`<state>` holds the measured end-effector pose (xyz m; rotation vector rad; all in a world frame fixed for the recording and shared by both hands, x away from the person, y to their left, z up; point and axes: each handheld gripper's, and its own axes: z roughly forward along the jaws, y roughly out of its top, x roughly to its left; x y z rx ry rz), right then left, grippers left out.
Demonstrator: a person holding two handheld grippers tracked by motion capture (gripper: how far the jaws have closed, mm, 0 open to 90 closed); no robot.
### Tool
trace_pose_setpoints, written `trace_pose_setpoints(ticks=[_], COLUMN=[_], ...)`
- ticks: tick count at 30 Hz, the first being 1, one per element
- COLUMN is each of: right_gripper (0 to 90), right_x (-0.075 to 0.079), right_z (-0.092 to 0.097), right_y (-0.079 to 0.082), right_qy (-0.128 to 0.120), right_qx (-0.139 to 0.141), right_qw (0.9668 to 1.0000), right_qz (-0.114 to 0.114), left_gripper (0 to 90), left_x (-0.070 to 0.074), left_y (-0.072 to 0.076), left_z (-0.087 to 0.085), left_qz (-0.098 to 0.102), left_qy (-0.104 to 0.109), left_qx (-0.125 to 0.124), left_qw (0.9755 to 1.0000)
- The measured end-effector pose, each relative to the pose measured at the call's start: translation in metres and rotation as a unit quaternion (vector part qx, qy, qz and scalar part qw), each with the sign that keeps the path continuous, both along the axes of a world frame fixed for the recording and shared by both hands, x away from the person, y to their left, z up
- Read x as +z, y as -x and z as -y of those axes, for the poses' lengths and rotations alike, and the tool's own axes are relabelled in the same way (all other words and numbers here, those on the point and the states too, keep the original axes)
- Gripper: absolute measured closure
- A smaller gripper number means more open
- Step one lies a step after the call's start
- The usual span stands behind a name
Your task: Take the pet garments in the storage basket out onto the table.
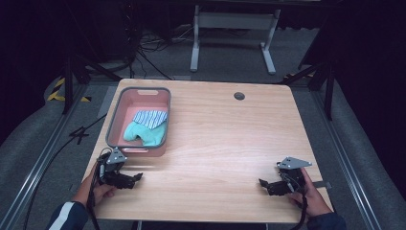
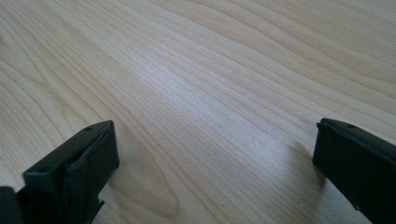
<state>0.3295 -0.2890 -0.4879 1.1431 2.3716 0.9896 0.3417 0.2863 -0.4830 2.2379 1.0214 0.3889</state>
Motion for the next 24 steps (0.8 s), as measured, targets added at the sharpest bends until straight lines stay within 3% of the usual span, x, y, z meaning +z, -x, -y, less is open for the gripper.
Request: trace_pose_setpoints(ticks=[2,9,13,15,19,22,24], right_gripper=[0.5,0.5,0.5,0.5,0.5,0.5,0.5], right_x=[0.000,0.000,0.000,0.000,0.000,0.000,0.000], right_z=[0.000,0.000,0.000,0.000,0.000,0.000,0.000], right_y=[0.000,0.000,0.000,0.000,0.000,0.000,0.000], right_qy=[0.000,0.000,0.001,-0.001,0.001,-0.002,0.000], right_qx=[0.000,0.000,0.001,0.000,0.001,0.000,0.000], right_qw=[1.0000,1.0000,1.0000,1.0000,1.0000,1.0000,1.0000], right_qz=[0.000,0.000,0.001,0.000,0.001,-0.001,0.000], left_gripper=[0.0,0.4,9.2,17.9,16.0,16.0,17.8], left_x=[0.000,0.000,0.007,0.010,0.016,0.021,0.026], left_y=[0.000,0.003,0.009,0.010,0.016,0.017,0.018], left_z=[-0.001,-0.005,-0.007,-0.010,-0.010,-0.010,-0.008], left_qz=[-0.009,-0.001,-0.020,-0.018,-0.033,-0.033,-0.027], left_qy=[0.006,0.004,-0.007,-0.017,-0.016,-0.011,-0.023], left_qx=[-0.007,-0.013,-0.001,-0.009,-0.021,-0.037,-0.040], left_qw=[0.9999,0.9999,0.9998,0.9997,0.9991,0.9987,0.9986])
